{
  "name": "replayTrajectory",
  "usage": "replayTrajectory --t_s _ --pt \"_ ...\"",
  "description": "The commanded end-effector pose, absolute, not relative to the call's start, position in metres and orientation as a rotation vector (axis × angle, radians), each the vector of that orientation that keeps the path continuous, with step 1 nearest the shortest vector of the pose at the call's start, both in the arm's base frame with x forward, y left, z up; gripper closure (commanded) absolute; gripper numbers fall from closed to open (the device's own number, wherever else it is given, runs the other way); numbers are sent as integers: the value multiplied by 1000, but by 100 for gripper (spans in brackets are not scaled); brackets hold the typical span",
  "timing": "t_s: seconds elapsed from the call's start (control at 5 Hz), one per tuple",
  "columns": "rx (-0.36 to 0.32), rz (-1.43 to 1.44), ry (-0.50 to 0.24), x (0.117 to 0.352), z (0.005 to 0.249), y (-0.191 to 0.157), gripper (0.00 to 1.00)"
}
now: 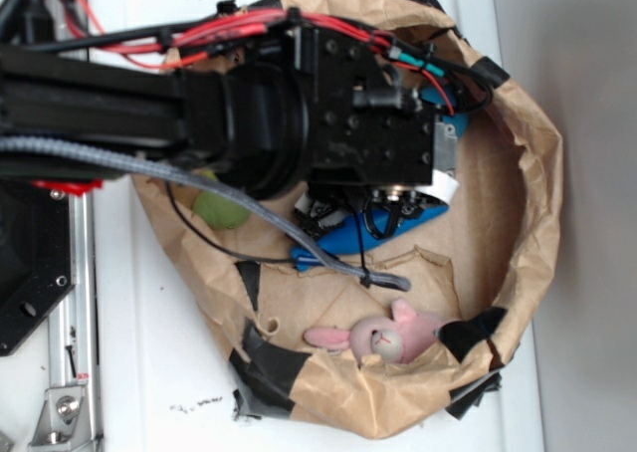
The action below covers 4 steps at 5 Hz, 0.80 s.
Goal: Grab the wood chip.
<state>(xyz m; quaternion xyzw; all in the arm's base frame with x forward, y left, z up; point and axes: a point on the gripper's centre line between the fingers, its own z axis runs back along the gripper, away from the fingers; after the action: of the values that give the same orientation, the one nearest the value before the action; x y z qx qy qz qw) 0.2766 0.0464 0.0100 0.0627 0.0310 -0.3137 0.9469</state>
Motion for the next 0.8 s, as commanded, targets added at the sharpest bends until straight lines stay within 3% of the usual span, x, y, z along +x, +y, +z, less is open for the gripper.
replayTrajectory --t_s 0.0,0.2,0.4,0.6 --pt "114 -636 69 261 11 43 100" --pt "23 -636 -4 260 48 40 100" --pt "125 -536 -73 259 97 34 100" --pt "228 -462 -58 258 144 24 100"
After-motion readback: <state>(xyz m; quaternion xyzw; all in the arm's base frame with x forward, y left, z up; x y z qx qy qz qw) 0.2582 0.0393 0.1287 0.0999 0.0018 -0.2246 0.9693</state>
